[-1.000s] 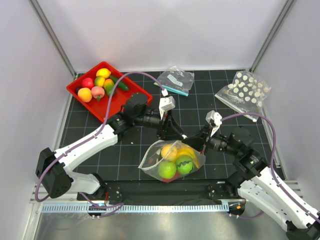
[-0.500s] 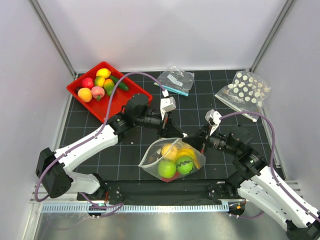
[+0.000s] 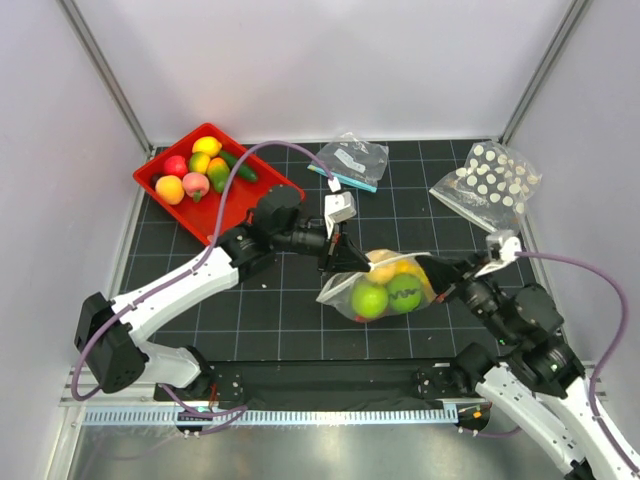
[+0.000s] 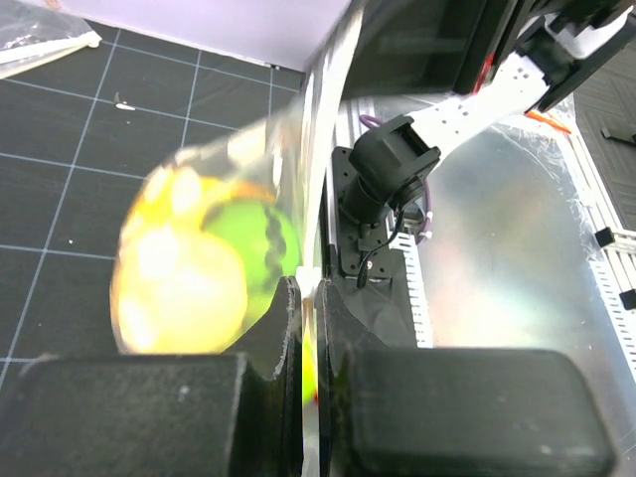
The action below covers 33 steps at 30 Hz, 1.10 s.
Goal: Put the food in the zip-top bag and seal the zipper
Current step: Zip the zipper food storage bag at the center of the board.
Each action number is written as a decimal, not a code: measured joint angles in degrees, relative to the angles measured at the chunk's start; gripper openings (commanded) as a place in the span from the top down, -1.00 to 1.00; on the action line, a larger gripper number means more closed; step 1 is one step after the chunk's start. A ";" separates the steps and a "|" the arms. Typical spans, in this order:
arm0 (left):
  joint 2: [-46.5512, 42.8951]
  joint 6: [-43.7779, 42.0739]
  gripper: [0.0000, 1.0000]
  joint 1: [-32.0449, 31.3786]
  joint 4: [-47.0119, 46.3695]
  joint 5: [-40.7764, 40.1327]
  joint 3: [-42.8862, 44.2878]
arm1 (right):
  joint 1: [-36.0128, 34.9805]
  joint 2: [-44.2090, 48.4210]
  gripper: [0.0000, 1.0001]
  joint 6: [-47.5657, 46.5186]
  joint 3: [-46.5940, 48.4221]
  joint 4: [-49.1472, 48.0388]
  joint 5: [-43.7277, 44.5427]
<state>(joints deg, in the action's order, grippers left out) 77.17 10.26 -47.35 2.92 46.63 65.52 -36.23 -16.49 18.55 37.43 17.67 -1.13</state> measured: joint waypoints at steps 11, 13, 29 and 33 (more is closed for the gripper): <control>1.18 -0.02 1.00 -0.31 0.48 0.09 0.04 | 0.00 9.90 0.98 3.76 6.88 14.97 31.34; 1.36 -0.02 1.00 -0.31 0.90 0.11 0.07 | 0.00 11.06 0.98 4.85 8.15 17.27 36.46; 2.16 -1.49 1.00 -0.52 4.68 -7.91 1.88 | -0.15 10.97 0.98 8.52 7.72 19.89 43.85; 2.03 0.15 1.00 1.55 6.38 -13.70 1.88 | -0.13 5.51 0.99 8.39 6.47 17.77 42.75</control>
<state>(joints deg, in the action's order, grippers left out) 79.20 10.41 -45.80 9.30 32.93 67.40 -36.36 -10.98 26.94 43.90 35.44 41.63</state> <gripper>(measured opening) 0.037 0.034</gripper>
